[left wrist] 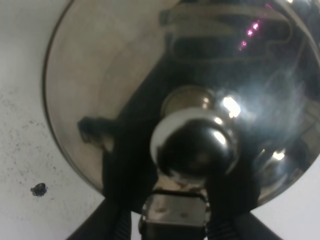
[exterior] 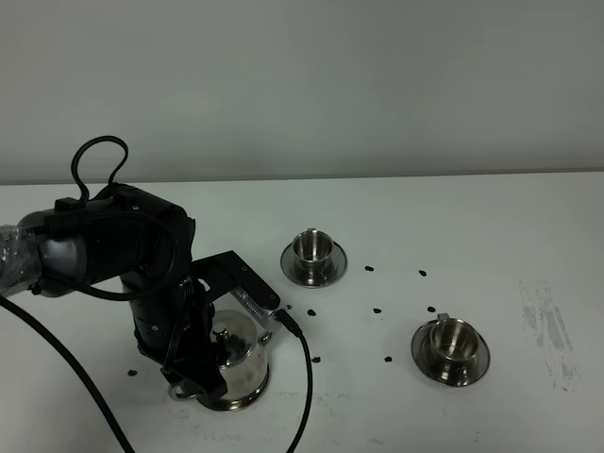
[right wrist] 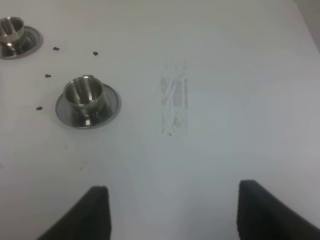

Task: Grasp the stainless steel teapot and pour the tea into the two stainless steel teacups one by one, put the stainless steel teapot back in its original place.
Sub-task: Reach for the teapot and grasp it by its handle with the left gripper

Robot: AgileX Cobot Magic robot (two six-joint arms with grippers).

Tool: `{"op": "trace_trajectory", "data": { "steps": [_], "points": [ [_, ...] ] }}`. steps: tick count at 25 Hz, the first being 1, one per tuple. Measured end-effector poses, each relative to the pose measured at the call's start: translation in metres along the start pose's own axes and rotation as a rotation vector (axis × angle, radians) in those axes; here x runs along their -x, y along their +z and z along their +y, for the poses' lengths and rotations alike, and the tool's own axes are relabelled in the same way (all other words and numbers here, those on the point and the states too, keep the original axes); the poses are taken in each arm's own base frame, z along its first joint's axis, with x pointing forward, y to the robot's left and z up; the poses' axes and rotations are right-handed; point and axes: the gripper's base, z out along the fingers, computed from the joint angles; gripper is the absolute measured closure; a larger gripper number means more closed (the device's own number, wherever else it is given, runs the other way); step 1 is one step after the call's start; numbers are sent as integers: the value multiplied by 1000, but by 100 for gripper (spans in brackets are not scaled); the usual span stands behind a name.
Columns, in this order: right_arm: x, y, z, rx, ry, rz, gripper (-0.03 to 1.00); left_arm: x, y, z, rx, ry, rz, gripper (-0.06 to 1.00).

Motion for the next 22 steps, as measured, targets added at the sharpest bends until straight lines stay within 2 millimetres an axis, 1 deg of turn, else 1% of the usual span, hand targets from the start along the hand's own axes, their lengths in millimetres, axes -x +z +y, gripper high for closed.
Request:
{"op": "trace_trajectory", "data": {
  "steps": [4, 9, 22],
  "points": [
    [0, 0, 0, 0, 0, 0, 41, 0, 0, 0, 0, 0, 0, 58],
    [0, 0, 0, 0, 0, 0, 41, 0, 0, 0, -1, -1, 1, 68],
    [0, 0, 0, 0, 0, 0, 41, 0, 0, -1, -7, -8, -2, 68]
  ]
}}
